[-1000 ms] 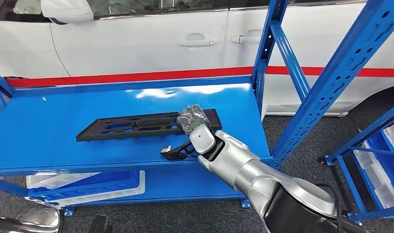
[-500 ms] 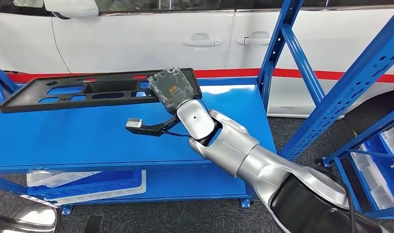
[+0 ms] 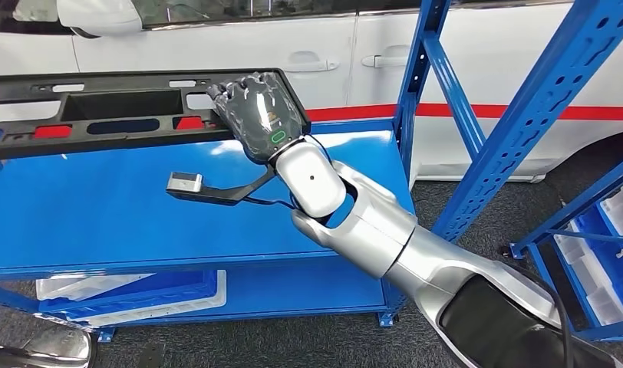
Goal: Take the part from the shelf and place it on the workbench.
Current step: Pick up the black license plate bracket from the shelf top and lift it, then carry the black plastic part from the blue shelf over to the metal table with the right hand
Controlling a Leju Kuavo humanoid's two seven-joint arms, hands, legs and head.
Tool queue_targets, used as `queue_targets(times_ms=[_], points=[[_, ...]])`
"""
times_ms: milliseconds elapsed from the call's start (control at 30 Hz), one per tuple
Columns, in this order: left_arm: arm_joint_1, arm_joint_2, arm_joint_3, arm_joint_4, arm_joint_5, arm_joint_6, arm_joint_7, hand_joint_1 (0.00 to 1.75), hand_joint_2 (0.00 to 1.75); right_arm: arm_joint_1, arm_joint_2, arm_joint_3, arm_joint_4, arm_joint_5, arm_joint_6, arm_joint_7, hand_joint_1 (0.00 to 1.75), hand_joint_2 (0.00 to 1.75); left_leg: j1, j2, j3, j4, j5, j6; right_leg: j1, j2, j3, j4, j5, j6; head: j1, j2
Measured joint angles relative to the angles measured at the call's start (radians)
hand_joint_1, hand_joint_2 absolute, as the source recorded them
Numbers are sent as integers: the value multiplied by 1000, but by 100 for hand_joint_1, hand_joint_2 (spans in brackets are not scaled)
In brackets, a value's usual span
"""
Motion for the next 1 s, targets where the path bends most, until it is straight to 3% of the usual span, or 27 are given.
queue_targets(times_ms=[67,133,233,267,333,400,433,467,500,567,633,733,800,900,933,967,1000], points=[[-1,0,0,0,4,9,11,0,175,3,-7,-11,-28,-39,-29,-10,175,175,-1,-1,66,-127,56,4,1,1,-1,1,2,3,0,0],[-3,0,0,0,9,25,25,0,175,6,-11,-25,-53,-95,-65,-27,175,175,-6,-3,103,-205,78,11,3,2,-5,2,7,11,1,0],[-2,-1,0,0,15,41,36,0,175,12,-17,-45,-87,-145,-99,-40,175,175,-9,-3,100,-218,89,29,2,3,-10,-2,15,30,1,0],[-3,-2,0,0,16,45,38,0,175,14,-20,-51,-97,-151,-104,-42,175,175,-8,-2,99,-224,97,37,2,2,-13,5,5,35,2,0],[-4,-3,0,0,14,49,39,0,175,16,-28,-59,-114,-158,-109,-48,175,175,-6,2,93,-234,111,52,2,0,-36,71,-57,42,6,0],[-5,-3,0,0,11,52,39,0,175,24,-32,-62,-125,-158,-111,-52,175,175,-9,5,79,-233,121,59,1,-2,-73,192,-138,44,9,0],[-5,-3,0,0,9,54,38,0,175,29,-34,-62,-129,-158,-111,-53,175,175,-10,6,71,-232,127,60,1,-2,-82,239,-161,44,9,0],[-5,-3,0,0,7,55,38,0,175,34,-35,-62,-132,-157,-111,-53,175,175,-10,7,62,-230,133,59,1,-2,-78,255,-165,44,10,0],[-5,-3,0,0,5,56,37,0,175,37,-36,-62,-134,-157,-111,-53,175,175,-10,7,53,-228,139,58,0,-2,-54,234,-151,42,10,0],[-5,-3,0,0,4,57,37,0,175,38,-37,-62,-142,-157,-111,-53,175,175,-11,6,34,-222,150,52,1,-2,35,107,-110,35,10,0],[-5,-4,0,0,3,57,36,0,175,38,-37,-62,-152,-156,-111,-53,175,175,-11,6,23,-218,162,41,6,-1,95,8,-86,28,9,0],[-4,-4,0,0,3,57,30,0,175,38,-37,-63,-159,-156,-111,-53,175,175,-8,3,17,-225,184,21,12,-2,91,-14,-65,14,12,0],[-2,-6,0,0,3,54,24,0,175,38,-36,-63,-160,-156,-110,-53,175,175,-4,2,1,-209,156,9,8,-4,76,-23,-41,0,11,0],[-3,-7,0,0,5,45,17,0,175,39,-33,-63,-160,-157,-110,-58,175,175,-1,2,-41,-63,18,-4,7,-7,36,-28,-5,-13,10,0],[-4,-7,0,0,6,43,15,0,175,42,-33,-63,-160,-157,-111,-60,175,175,0,2,-48,-7,-9,-7,7,-7,21,-27,6,-14,10,0],[-4,-7,0,0,6,41,14,0,175,44,-33,-63,-160,-157,-113,-62,175,175,0,2,-45,29,-14,-8,8,-7,5,-27,17,-13,10,0],[-4,-7,0,0,6,40,13,0,175,47,-33,-63,-160,-156,-114,-64,175,175,-1,2,-26,36,1,-8,8,-7,-11,-26,29,-12,10,0]])
